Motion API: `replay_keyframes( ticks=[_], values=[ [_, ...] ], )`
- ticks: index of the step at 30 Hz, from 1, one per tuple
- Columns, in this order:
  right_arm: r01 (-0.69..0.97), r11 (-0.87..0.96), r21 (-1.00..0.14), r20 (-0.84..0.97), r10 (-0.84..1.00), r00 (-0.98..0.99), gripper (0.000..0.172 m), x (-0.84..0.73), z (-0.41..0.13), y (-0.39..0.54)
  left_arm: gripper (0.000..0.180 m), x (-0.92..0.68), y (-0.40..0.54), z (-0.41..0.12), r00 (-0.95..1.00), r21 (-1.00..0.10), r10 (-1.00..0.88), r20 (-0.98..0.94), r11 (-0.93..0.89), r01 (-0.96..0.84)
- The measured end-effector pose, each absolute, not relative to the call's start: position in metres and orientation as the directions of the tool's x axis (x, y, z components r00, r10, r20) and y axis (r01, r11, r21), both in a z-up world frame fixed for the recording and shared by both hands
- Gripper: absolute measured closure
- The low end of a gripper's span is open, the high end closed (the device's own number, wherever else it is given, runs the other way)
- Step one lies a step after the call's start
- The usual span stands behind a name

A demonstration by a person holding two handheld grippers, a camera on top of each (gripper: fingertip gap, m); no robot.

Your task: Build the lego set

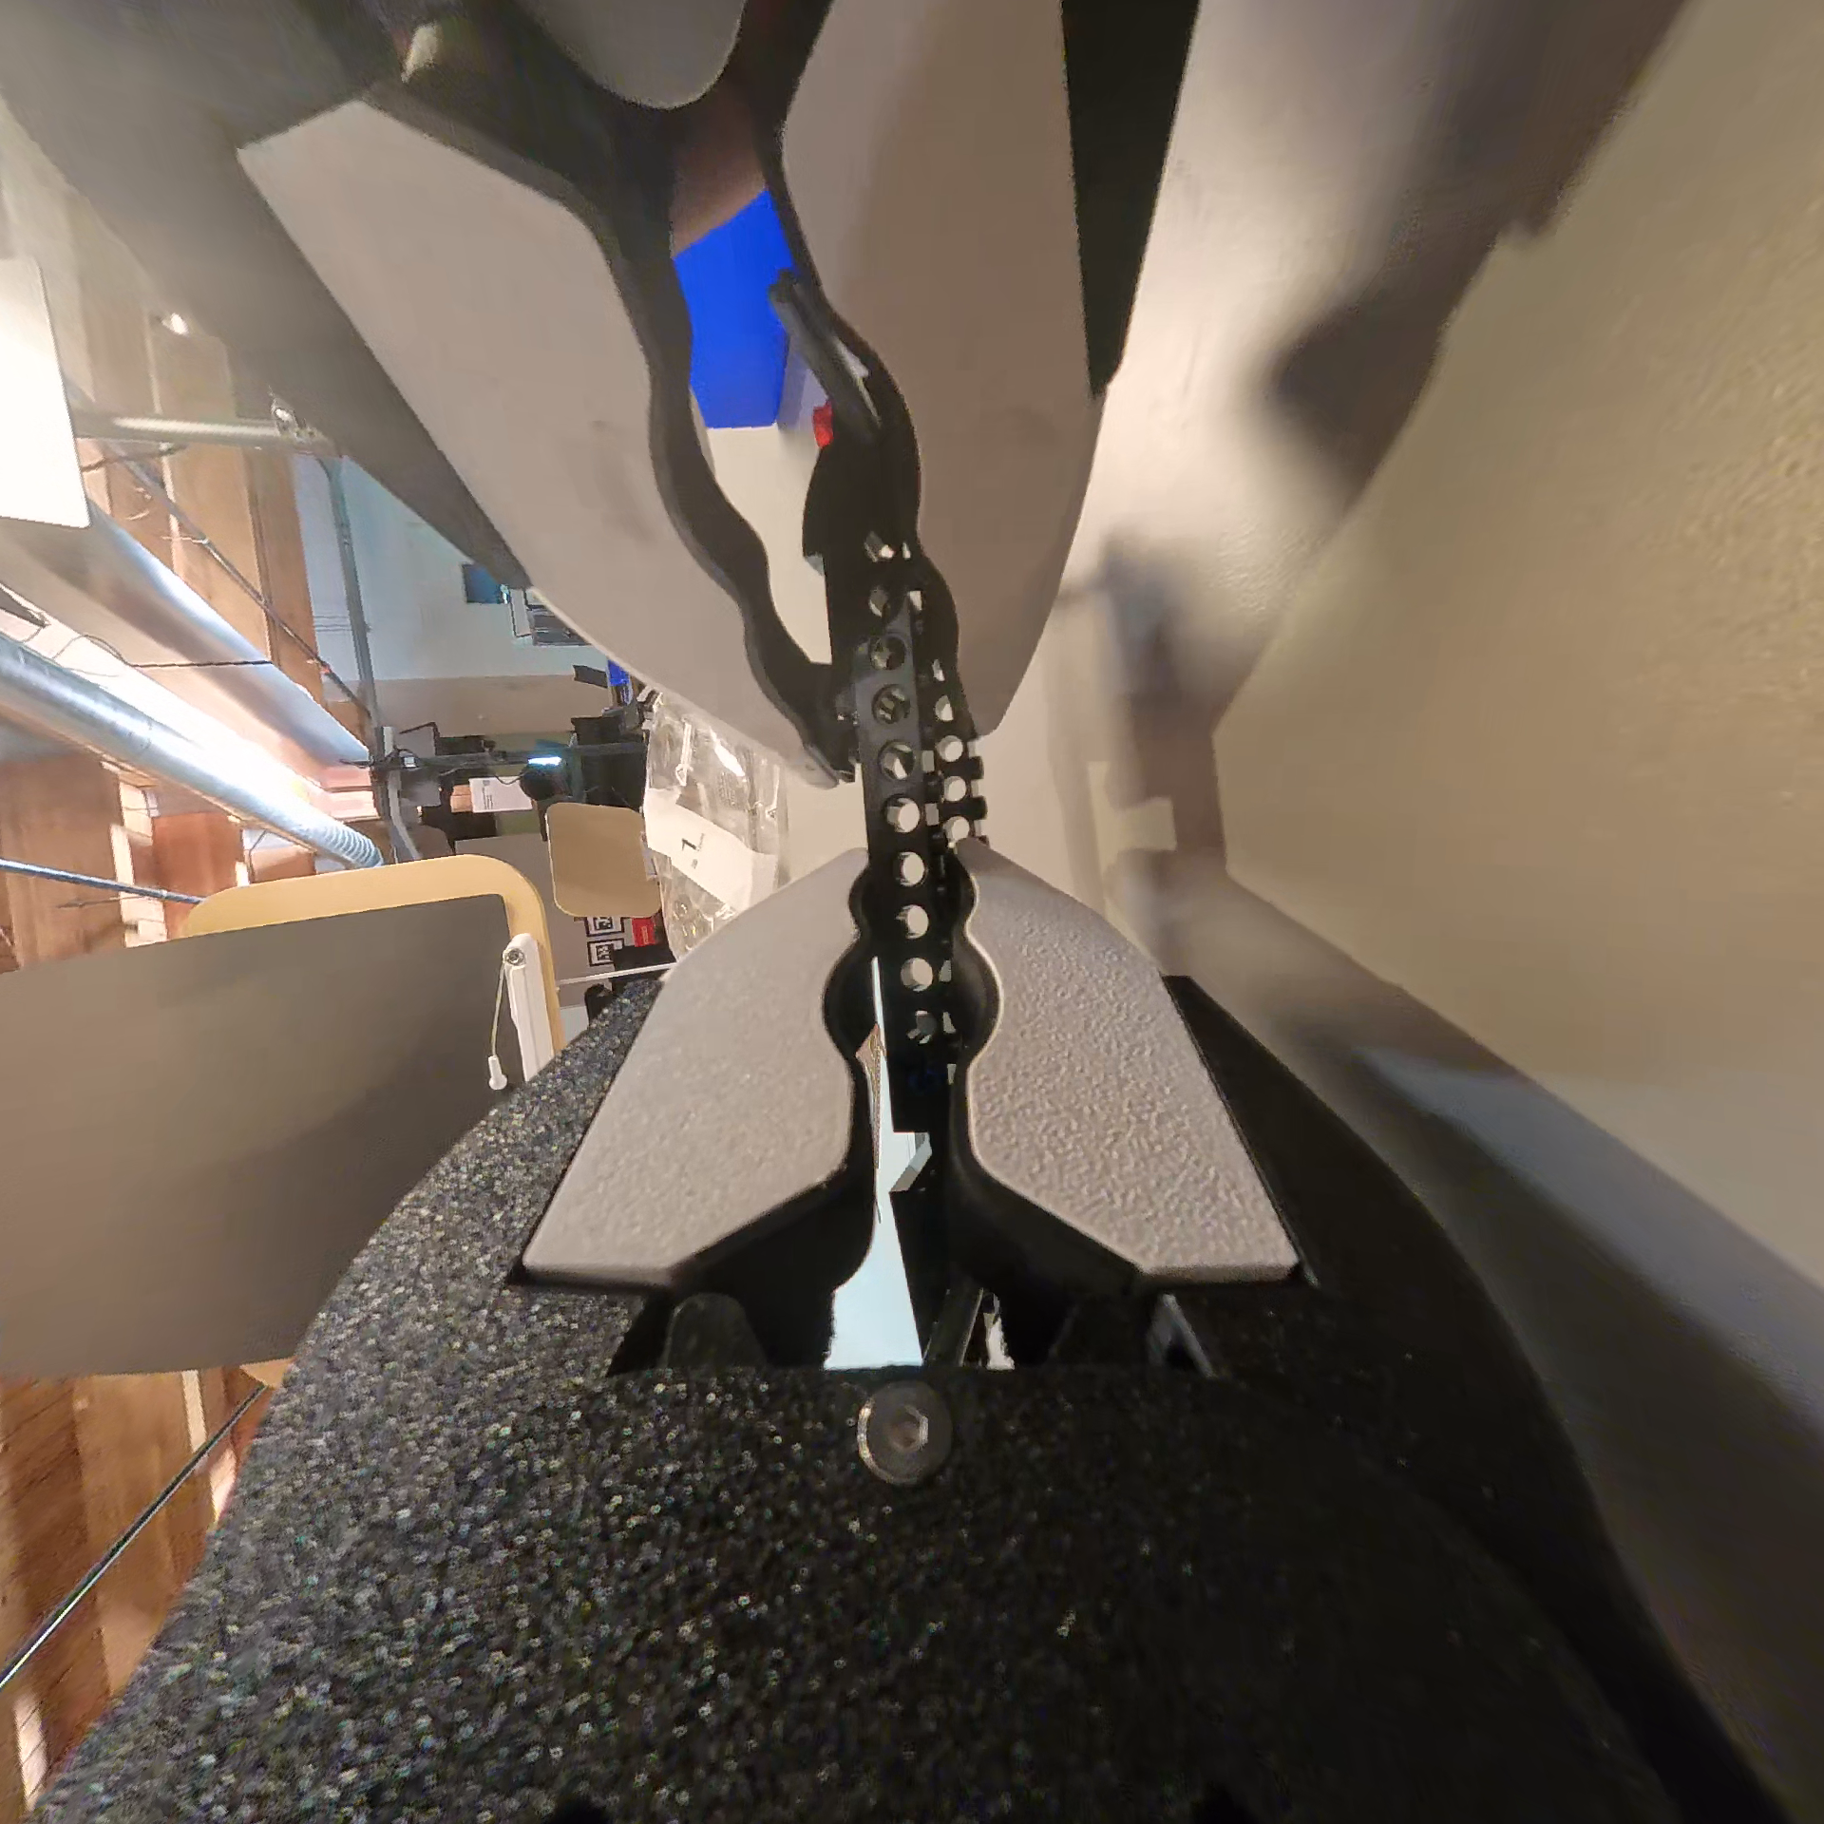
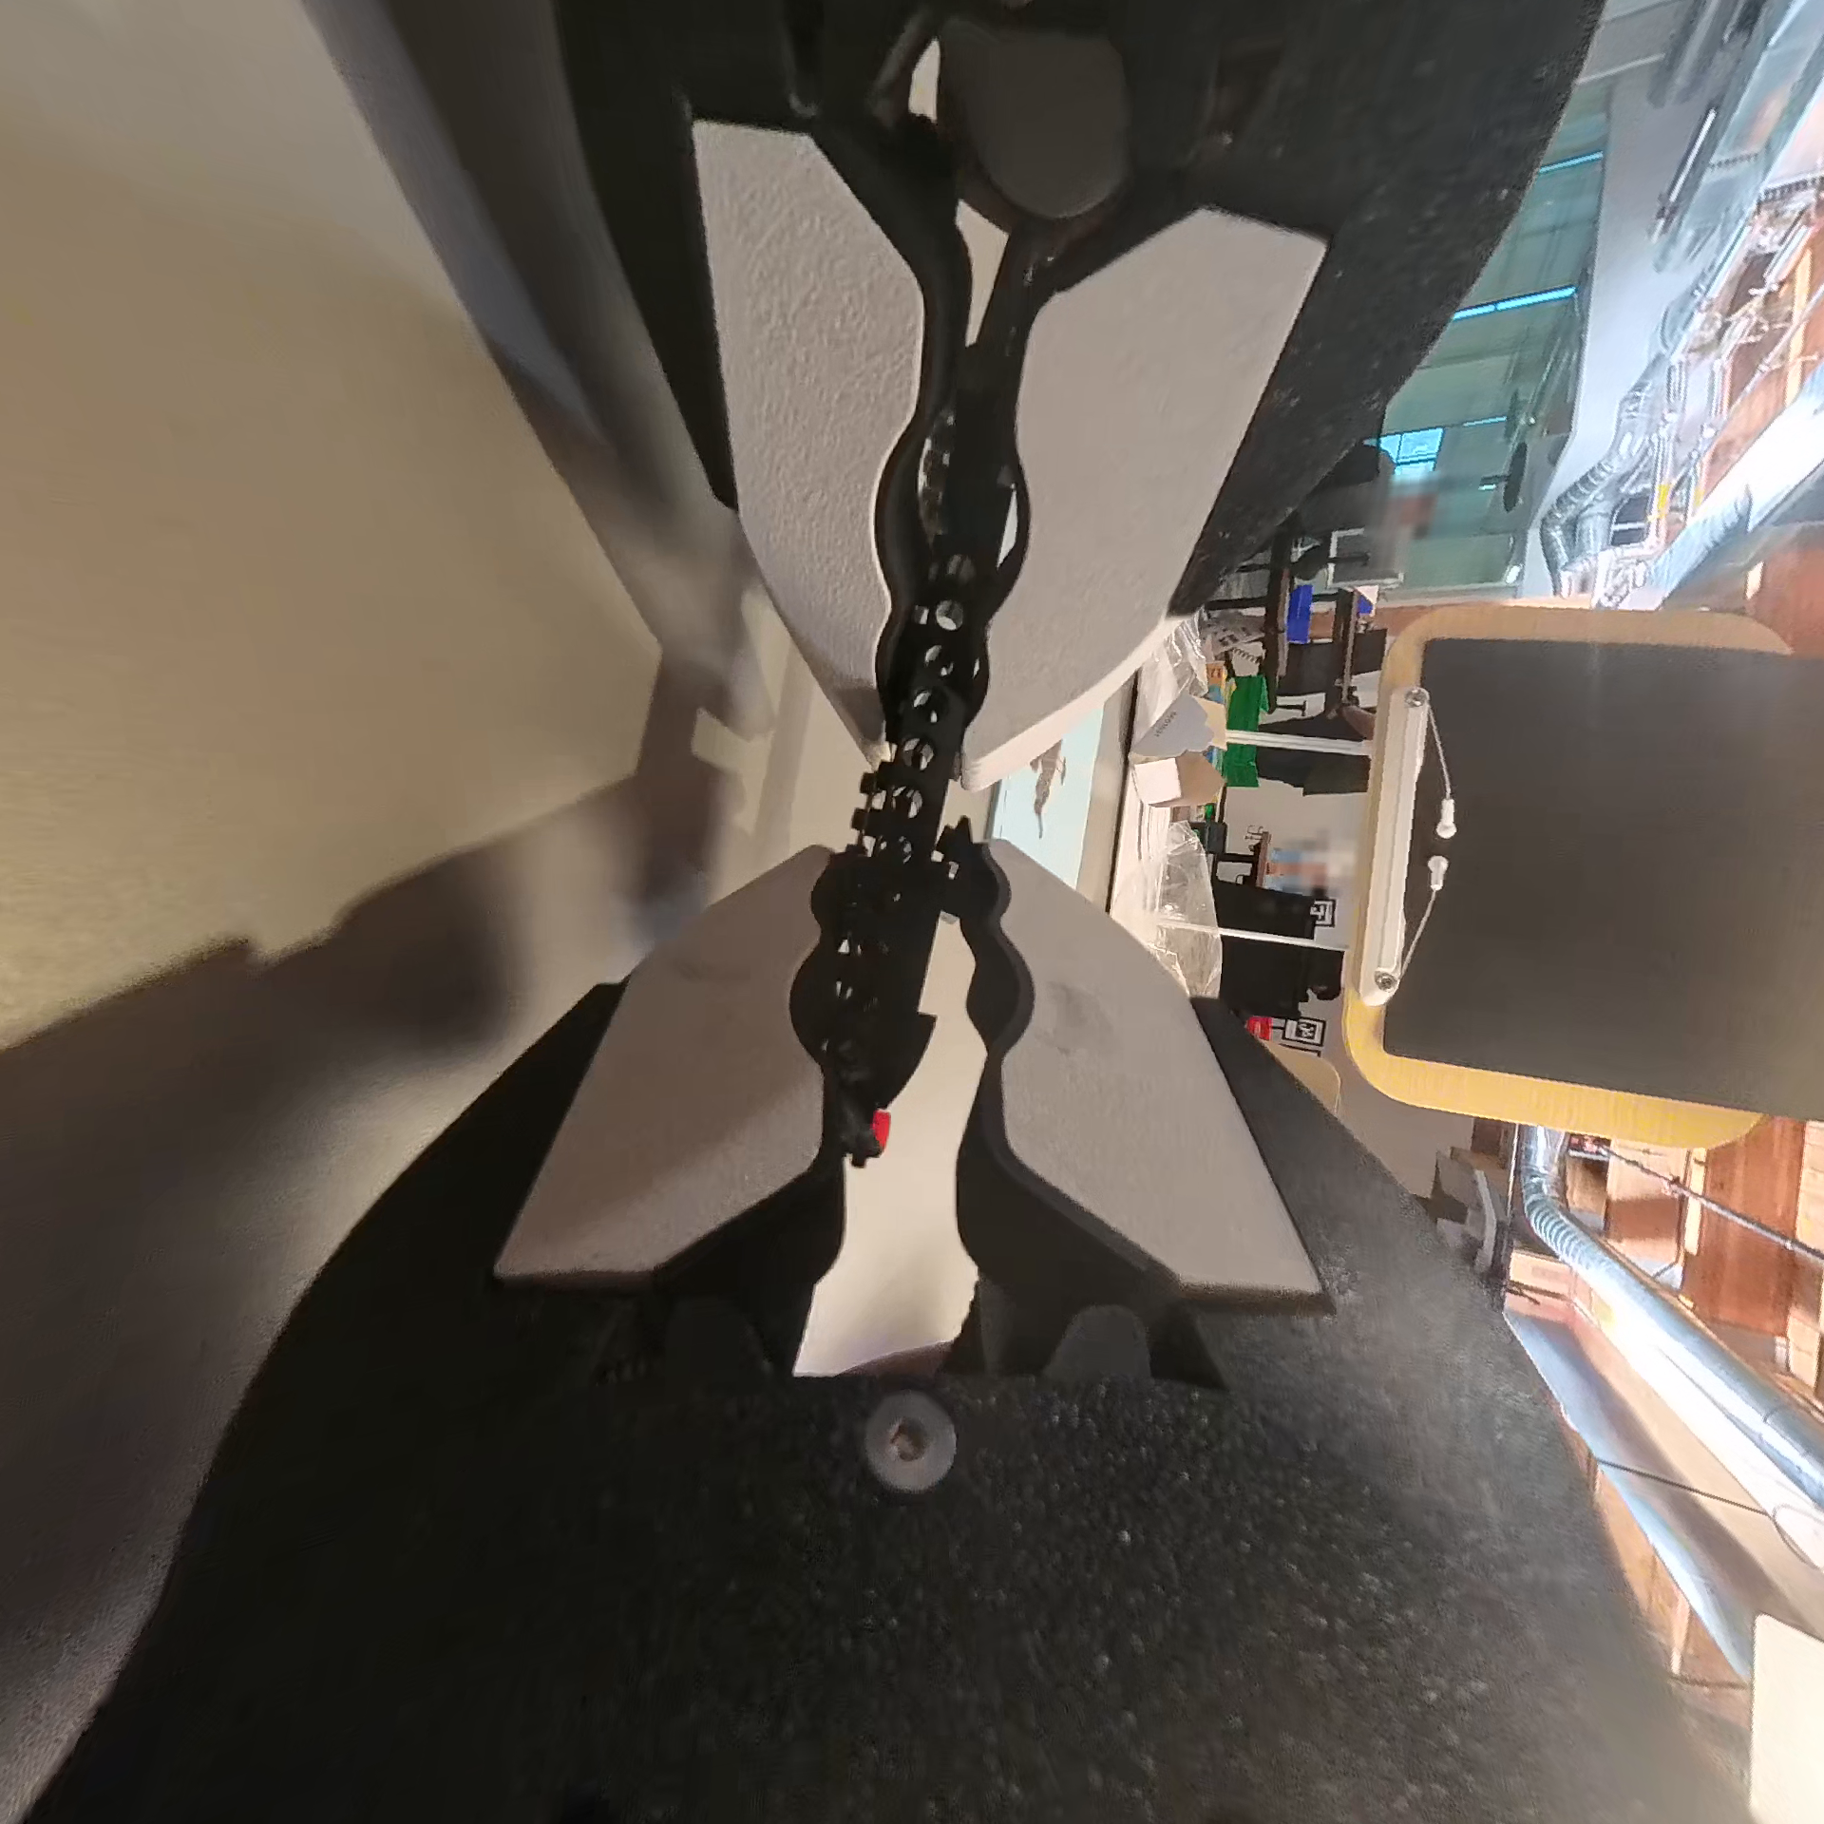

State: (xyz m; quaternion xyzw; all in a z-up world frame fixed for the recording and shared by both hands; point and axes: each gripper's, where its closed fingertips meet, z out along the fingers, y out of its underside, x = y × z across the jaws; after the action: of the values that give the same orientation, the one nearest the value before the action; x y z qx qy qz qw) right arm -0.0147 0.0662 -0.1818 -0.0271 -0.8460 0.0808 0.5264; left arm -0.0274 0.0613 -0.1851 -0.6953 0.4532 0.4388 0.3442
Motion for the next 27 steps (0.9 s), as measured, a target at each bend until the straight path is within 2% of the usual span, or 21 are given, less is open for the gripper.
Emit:
replay_keyframes(
  ticks=[15, 27],
  values=[
    [-0.046, 0.983, -0.177, 0.834, 0.125, -0.537, 0.142, -0.005, -0.184, 0.067, 0.172, -0.024, 0.064, -0.179, 0.127, -0.017, -0.298, -0.946, -0.348, -0.937],
    [-0.078, 0.980, -0.182, 0.881, 0.127, -0.456, 0.137, -0.006, -0.172, 0.066, 0.172, -0.028, 0.064, -0.171, 0.024, 0.052, -0.201, -0.979, -0.362, -0.931]
  ],
)
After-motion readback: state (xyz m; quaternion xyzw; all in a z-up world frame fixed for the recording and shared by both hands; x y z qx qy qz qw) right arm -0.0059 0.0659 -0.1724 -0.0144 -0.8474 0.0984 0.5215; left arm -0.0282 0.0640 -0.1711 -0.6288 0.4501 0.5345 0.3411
